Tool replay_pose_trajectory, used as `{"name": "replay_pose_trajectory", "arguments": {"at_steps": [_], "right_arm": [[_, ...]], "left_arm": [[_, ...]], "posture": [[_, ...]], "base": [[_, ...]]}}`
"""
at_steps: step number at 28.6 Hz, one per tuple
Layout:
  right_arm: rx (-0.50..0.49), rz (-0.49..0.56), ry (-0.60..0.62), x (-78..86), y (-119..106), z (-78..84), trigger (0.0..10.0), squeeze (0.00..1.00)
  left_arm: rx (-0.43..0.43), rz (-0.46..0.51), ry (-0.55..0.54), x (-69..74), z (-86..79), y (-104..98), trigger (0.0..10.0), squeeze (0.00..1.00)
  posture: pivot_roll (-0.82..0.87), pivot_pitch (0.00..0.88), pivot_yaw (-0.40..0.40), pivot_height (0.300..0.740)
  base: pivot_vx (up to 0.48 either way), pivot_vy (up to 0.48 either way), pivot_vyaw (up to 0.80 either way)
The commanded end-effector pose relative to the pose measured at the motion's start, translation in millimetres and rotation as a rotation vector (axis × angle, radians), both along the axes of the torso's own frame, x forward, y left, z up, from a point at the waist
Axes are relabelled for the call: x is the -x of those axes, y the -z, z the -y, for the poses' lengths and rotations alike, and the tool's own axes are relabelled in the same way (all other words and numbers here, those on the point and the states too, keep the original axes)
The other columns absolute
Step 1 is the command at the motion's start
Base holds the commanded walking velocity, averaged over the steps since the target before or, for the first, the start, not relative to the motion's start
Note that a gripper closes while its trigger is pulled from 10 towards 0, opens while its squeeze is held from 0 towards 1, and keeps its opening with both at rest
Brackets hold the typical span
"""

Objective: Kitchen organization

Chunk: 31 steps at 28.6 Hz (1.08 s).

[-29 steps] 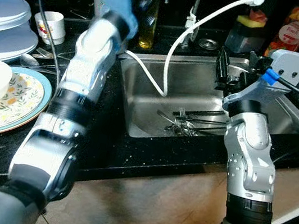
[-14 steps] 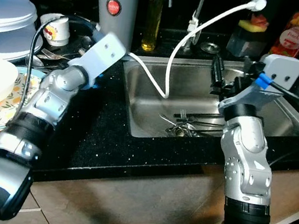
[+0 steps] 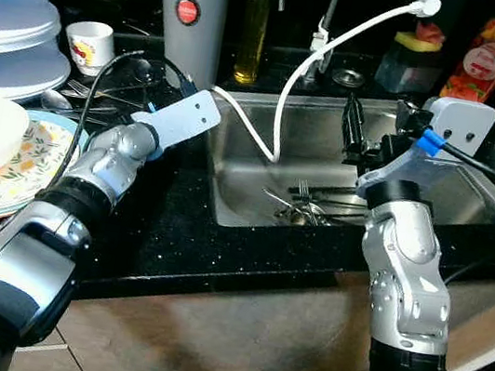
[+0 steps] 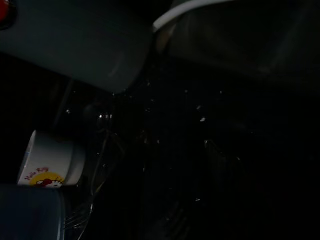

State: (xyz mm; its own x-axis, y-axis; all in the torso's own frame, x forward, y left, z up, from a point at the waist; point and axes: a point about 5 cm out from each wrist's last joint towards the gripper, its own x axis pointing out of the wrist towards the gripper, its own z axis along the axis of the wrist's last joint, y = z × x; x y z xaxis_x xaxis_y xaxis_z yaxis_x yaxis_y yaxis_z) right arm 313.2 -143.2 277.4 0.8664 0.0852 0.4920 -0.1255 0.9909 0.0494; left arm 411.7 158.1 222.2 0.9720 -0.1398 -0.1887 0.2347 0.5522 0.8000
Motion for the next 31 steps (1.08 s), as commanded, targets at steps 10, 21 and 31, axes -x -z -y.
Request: {"name": "replay_pose_trajectory", "arguments": {"at_steps": [10, 21, 31], "right_arm": [[-0.027, -0.021, -0.022, 2.5, 0, -4.5, 10.0, 0.00], [-0.025, -0.028, -0.028, 0.2, 0, -5.3, 10.0, 0.00], [-0.015, -0.010, -0.018, -3.9, -5, -1.6, 10.0, 0.00]], "left_arm": [[-0.088, -0.033, -0.153, 2.3, -39.0, 13, 10.0, 0.00], [0.034, -0.156, -0.204, 5.9, -45.2, 39, 0.0, 0.00], [0.185, -0.044, -0.225, 2.9, -34.7, 31, 0.0, 0.00]], "posture": [[-0.01, 0.099, 0.006, 0.740], [-0.01, 0.083, 0.003, 0.740], [-0.01, 0.033, -0.015, 0.740]], "base": [[0.000, 0.000, 0.00], [0.000, 0.000, 0.00], [0.000, 0.000, 0.00]]}}
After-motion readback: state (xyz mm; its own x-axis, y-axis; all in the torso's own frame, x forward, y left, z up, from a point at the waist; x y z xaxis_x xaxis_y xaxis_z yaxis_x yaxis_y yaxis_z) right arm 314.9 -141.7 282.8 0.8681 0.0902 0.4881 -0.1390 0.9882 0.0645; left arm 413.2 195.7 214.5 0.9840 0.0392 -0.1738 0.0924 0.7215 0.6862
